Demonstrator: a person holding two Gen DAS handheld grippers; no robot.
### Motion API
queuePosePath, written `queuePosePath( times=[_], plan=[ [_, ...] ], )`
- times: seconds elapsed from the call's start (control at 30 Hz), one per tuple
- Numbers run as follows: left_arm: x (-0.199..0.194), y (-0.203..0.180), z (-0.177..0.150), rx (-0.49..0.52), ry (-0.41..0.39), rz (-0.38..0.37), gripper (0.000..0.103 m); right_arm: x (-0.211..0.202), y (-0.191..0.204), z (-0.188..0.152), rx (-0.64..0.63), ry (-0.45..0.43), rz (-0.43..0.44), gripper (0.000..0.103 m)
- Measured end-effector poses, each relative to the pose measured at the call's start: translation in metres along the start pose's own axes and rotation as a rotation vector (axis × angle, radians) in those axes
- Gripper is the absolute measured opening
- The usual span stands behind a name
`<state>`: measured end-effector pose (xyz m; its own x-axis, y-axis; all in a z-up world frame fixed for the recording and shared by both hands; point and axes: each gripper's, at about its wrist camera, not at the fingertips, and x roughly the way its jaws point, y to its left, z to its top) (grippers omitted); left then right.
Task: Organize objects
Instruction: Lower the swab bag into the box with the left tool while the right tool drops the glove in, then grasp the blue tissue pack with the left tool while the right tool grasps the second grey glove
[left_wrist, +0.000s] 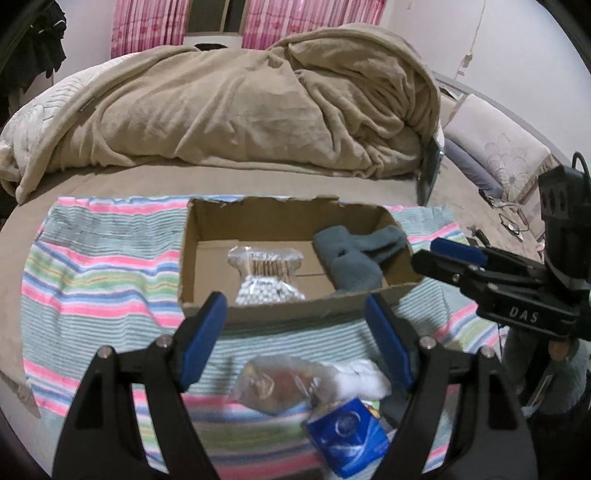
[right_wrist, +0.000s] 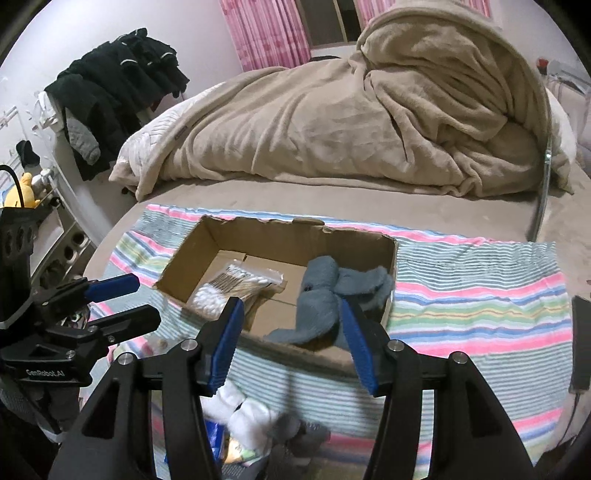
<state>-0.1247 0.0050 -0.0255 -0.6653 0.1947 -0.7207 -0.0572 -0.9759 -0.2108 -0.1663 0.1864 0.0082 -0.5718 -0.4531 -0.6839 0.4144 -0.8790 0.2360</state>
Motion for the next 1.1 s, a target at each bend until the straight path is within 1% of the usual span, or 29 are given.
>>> queuePosePath(
  times=[0.1,0.23,0.47,0.83,1.1],
  plan=[
    [-0.009,-0.003,-0.005,0.0,-0.005,-0.005,0.079,-0.008,0.004,-0.005,-0.004,-0.003,-0.002,0.058],
    [-0.016,-0.005,-0.013,0.003,-0.005,0.006,0.079,-0.017,0.008,-0.012,-0.008,-0.002,-0.002,0.058],
    [-0.023,-0.01,-0.029,-0.023,0.003,0.002,0.079,-0.026,0.01,-0.026,-0.009,0.01,-0.006,0.058],
    [-0.003,-0.027,-0.068,-0.047,0.098,-0.001,0.079,-0.018,0.0,-0.06,0.02,0.073,-0.005,0.058],
    [0.013,-0.038,-0.084,-0.055,0.147,0.012,0.079,-0.01,-0.008,-0.081,0.031,0.119,0.006,0.058]
  ],
)
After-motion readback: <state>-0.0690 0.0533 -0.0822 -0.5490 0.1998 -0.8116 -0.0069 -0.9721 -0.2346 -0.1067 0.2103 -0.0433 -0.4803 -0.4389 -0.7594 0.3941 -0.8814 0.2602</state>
